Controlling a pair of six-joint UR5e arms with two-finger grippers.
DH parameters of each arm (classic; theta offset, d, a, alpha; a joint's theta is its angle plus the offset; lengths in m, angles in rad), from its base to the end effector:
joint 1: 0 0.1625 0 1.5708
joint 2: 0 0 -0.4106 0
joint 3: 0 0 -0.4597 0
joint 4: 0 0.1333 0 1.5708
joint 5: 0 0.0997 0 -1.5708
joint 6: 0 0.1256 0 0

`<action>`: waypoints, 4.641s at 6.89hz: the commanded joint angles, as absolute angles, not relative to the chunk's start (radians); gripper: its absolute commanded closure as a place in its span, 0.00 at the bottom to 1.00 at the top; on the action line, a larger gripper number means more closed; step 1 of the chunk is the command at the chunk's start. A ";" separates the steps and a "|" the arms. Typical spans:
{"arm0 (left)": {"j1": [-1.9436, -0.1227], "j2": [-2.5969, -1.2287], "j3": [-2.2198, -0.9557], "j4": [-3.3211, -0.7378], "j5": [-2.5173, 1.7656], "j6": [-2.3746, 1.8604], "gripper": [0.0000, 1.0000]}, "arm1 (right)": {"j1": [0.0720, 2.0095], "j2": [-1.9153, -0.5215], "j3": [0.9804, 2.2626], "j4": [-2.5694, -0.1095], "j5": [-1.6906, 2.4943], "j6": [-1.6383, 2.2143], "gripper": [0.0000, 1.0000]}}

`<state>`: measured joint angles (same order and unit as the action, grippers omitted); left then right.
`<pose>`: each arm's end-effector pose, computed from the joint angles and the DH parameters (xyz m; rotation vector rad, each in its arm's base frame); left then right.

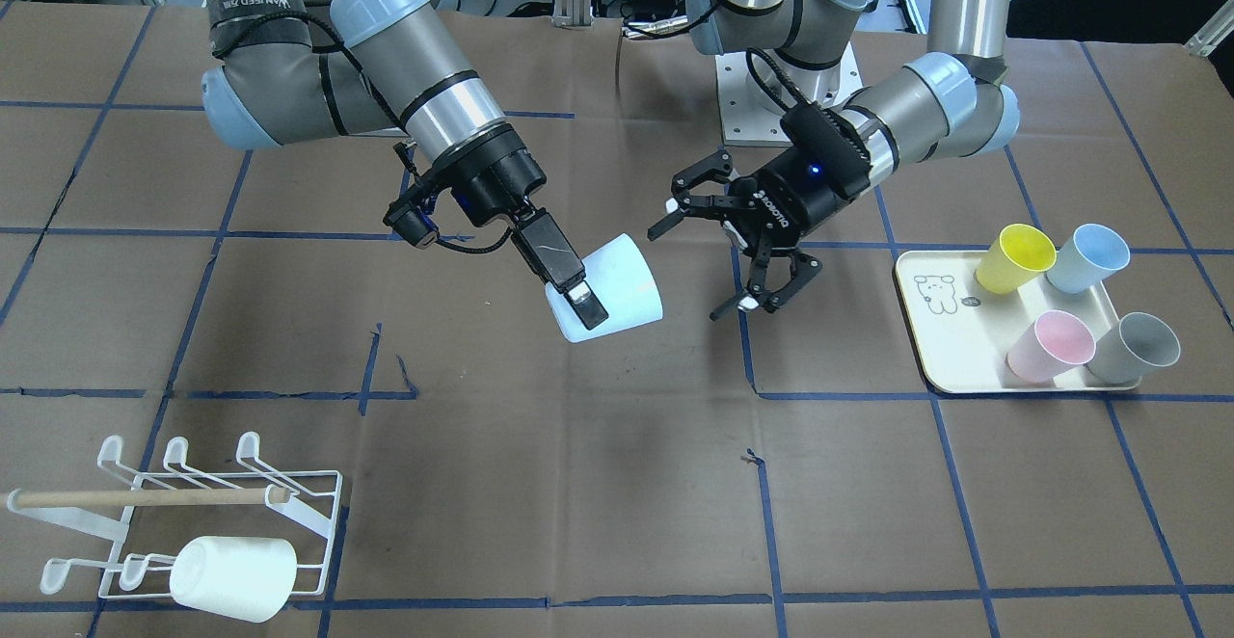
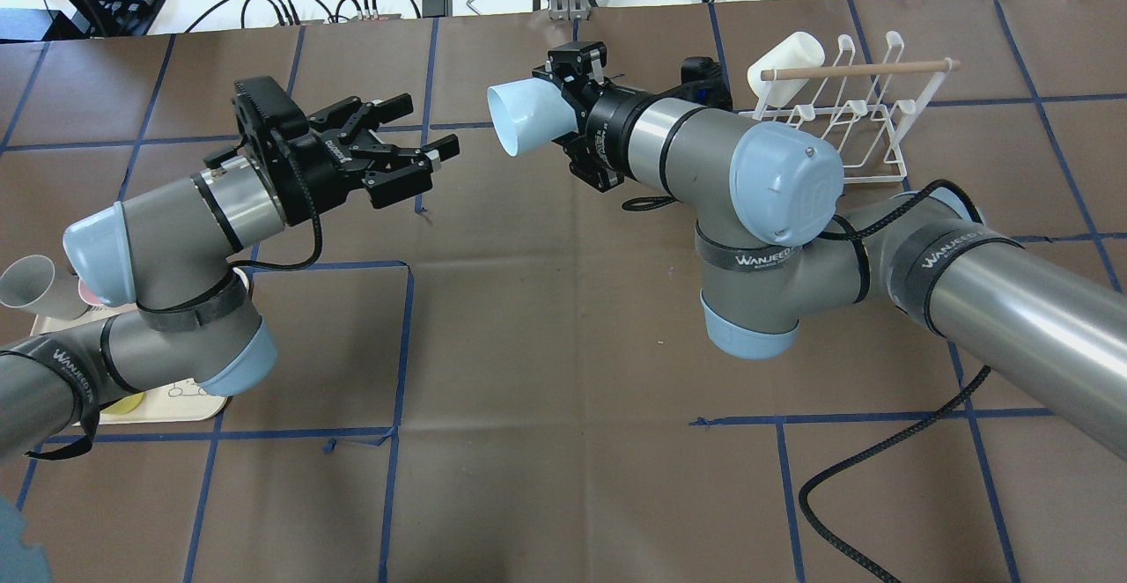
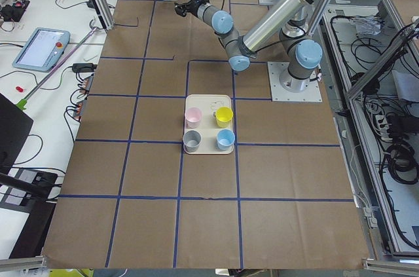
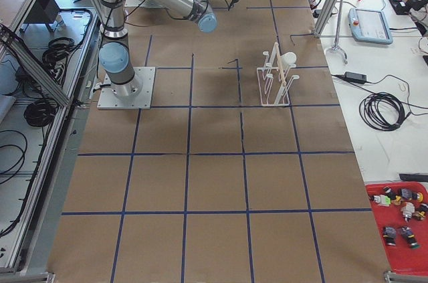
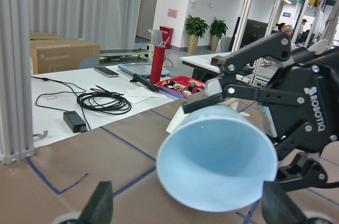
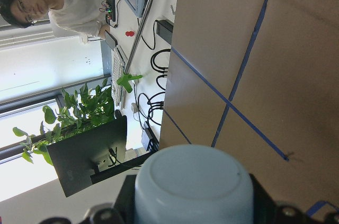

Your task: Transfer IKEA cup to right arm and place on rack

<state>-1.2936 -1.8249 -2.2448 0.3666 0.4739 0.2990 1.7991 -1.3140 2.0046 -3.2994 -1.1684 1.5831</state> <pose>-0.1043 -0.5291 0.2458 -0.6838 -1.9556 1.3803 0.3155 -0.5517 0.2940 1.1079 1.7616 -0.3970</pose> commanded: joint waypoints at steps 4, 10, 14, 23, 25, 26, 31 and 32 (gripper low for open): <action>-1.377 -1.818 -2.062 0.053 1.095 -0.002 0.01 | 1.564 -1.289 1.947 -3.303 -1.164 1.027 0.79; -1.567 -1.668 -1.559 -1.413 1.496 0.013 0.01 | 1.272 -1.134 1.781 -3.304 -1.204 0.058 0.91; -1.505 -1.589 -1.620 -1.502 1.515 0.075 0.01 | 1.173 -1.039 1.709 -3.300 -1.198 -0.204 0.90; -1.511 -1.598 -1.603 -1.497 1.571 0.008 0.01 | 1.209 -1.029 1.773 -3.306 -1.212 -0.192 0.90; -1.511 -1.592 -1.611 -1.497 1.571 0.009 0.01 | 1.209 -1.016 1.789 -3.304 -1.212 -0.193 0.90; -1.511 -1.592 -1.611 -1.497 1.569 0.009 0.01 | 1.209 -1.006 1.793 -3.306 -1.212 -0.195 0.87; -1.511 -1.591 -1.614 -1.497 1.569 0.009 0.01 | 1.209 -1.017 1.792 -3.298 -1.213 -0.178 0.00; -1.511 -1.591 -1.614 -1.497 1.569 0.009 0.01 | 1.209 -1.029 1.790 -3.294 -1.212 -0.178 0.00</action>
<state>-1.5110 -1.5911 -1.6128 -1.4972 1.5693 0.0092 1.2083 -1.0171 1.7914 -3.2983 -1.2127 -0.1782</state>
